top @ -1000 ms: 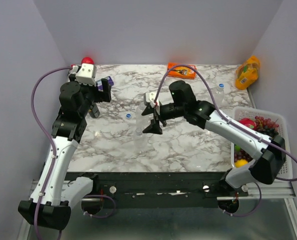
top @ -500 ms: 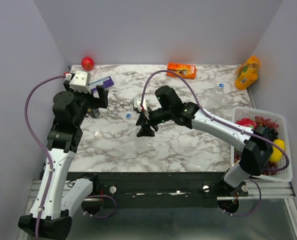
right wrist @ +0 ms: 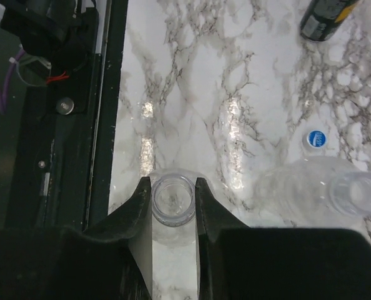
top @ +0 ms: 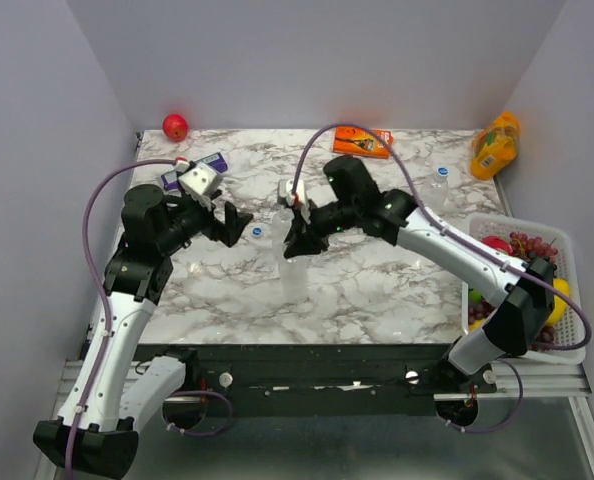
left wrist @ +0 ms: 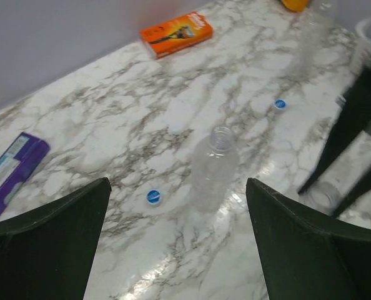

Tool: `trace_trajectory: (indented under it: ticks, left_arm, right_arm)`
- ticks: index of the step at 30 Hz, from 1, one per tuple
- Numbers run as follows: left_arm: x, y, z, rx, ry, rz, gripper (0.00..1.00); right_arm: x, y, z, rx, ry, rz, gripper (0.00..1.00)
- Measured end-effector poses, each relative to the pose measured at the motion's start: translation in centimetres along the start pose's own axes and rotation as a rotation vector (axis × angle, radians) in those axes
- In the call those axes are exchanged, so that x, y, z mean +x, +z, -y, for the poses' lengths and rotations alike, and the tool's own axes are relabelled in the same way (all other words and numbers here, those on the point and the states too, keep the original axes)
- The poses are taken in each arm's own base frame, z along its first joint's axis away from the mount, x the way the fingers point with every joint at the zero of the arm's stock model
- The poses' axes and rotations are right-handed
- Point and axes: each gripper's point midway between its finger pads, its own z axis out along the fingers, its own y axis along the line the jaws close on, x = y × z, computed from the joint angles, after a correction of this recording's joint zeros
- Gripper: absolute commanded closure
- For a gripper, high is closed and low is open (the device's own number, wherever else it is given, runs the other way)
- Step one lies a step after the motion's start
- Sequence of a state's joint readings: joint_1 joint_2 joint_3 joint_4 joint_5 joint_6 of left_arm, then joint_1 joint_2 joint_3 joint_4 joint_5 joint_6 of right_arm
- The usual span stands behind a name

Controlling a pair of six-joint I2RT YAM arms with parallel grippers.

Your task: Screw on the bottle caps

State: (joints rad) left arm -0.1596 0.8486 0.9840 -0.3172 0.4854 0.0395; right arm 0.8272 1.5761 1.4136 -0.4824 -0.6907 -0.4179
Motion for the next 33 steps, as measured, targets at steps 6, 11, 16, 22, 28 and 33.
trace_trajectory:
  ticks: [6, 11, 16, 22, 28, 33]
  left_arm:
    - [1.4, 0.0, 10.4, 0.428, 0.138, -0.025, 0.01]
    - [3.7, 0.7, 15.1, 0.6, 0.145, -0.045, 0.01]
    - [5.6, 3.4, 16.4, 0.618, 0.081, -0.079, 0.01]
    - [5.1, 5.2, 18.7, 0.688, 0.098, -0.056, 0.01]
    - [4.8, 6.4, 20.4, 0.744, 0.091, -0.038, 0.06]
    - [4.4, 6.5, 21.0, 0.77, 0.079, -0.018, 0.2]
  right_arm:
    - [-5.3, -9.0, 3.1, 0.137, 0.056, 0.094, 0.94]
    - [-8.0, -13.4, 1.1, 0.185, 0.045, 0.155, 0.93]
    - [-8.5, -14.2, -0.4, 0.146, 0.079, 0.179, 0.93]
    - [-8.8, -14.4, -1.1, 0.123, 0.098, 0.191, 0.92]
    - [-9.2, -14.6, -1.5, 0.113, 0.118, 0.207, 0.92]
    - [-9.7, -14.8, -1.3, 0.115, 0.131, 0.227, 0.92]
